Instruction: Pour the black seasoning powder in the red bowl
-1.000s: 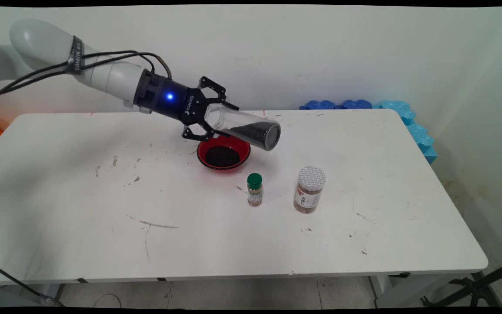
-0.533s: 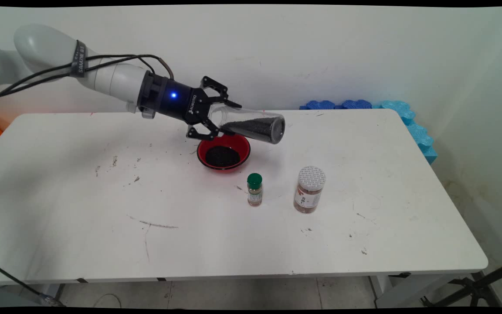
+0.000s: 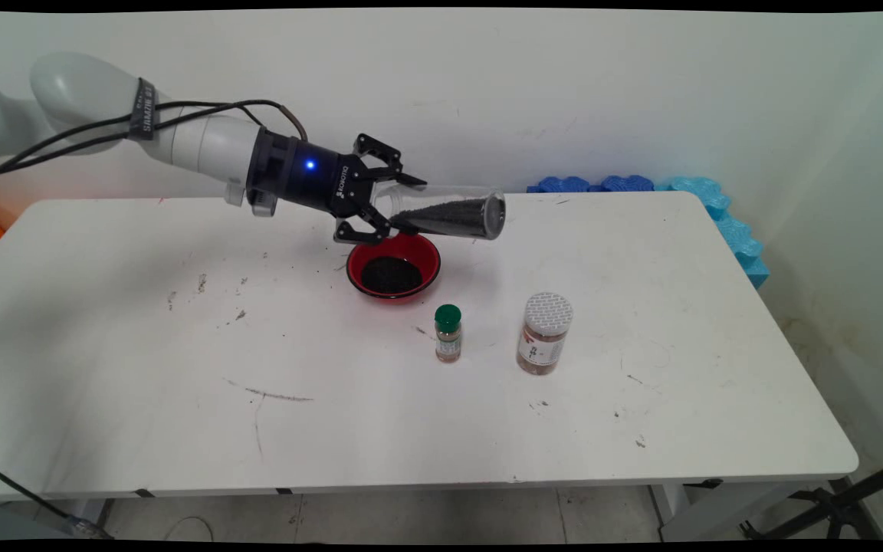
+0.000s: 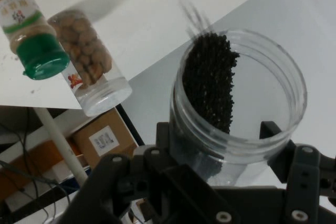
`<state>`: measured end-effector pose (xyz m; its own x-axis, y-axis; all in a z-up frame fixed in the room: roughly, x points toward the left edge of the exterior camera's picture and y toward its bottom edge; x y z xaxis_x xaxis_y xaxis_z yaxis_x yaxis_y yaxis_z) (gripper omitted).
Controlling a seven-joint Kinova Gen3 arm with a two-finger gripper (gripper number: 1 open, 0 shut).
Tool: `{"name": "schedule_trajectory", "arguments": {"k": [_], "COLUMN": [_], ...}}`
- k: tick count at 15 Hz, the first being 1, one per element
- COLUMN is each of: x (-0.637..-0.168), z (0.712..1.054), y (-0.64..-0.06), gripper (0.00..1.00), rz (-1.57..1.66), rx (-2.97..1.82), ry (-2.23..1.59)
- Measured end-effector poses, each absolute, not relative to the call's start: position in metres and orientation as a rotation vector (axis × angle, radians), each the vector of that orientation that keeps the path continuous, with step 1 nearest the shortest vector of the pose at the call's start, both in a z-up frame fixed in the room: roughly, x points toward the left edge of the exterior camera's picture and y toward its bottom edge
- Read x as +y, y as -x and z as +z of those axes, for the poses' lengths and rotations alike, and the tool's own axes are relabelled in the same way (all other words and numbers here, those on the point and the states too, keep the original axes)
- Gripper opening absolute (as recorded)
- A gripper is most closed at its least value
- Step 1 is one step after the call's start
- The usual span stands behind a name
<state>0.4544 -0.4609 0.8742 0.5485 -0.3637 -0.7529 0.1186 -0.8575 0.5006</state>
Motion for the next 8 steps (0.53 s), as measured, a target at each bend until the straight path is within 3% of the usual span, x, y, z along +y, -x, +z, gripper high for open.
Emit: {"name": "schedule_trajectory", "arguments": {"k": [8], "x": [-0.4593], "z": [0.8694], "y": [-0.4545], "gripper": [0.00], "rz": [-1.319], "rx": [-0.101], "ry": [-2.281]}}
